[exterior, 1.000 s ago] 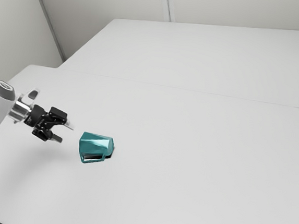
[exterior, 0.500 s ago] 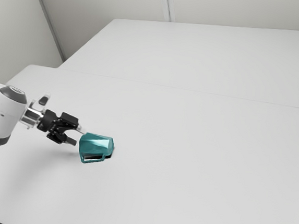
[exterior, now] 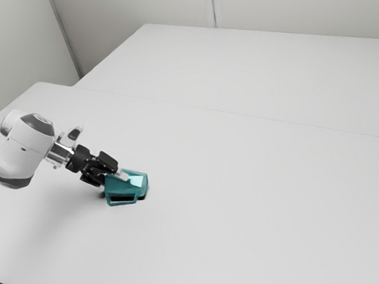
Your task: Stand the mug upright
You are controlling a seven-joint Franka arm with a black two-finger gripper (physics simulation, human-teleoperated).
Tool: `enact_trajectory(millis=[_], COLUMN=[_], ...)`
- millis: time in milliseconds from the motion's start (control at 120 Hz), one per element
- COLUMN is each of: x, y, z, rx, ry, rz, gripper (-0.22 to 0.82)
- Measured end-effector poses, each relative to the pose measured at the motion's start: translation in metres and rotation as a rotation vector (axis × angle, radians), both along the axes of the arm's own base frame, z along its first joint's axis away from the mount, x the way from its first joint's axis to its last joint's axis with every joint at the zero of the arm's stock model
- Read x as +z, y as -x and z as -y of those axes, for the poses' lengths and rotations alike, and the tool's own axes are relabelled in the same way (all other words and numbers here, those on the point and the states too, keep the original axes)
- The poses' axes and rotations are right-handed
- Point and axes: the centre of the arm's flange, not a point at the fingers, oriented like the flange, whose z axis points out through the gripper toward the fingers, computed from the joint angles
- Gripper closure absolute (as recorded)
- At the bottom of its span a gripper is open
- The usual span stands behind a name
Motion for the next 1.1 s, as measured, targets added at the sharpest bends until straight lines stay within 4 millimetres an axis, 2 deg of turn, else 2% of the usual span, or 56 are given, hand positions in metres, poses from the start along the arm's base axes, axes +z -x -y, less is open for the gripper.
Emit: enact_trajectory(millis=[58,142,308,642,742,883,958,1100], x=[0.002,0.01,0.032,0.043,0.058,0.089,0.101,0.11], y=[-0.001,-0.004,-0.01,-0.026,-0.031,-0.034,-0.039,-0.045], z=[0.001,0.002,0.006,0.018,0.028,0.043,0.045,0.043], rx=[-0.003,-0.011,-0.024,-0.054,-0.076,-0.151,-0.193,-0.234], ry=[-0.001,-0.003,-0.006,-0.04,-0.048,-0.12,-0.189,-0.311], rz=[0.008,0.032,0.092,0.127,0.148,0.162,0.144,0.084], gripper=[0.48,0.59,0.72,0.77,0.78,0.78,0.78,0.78])
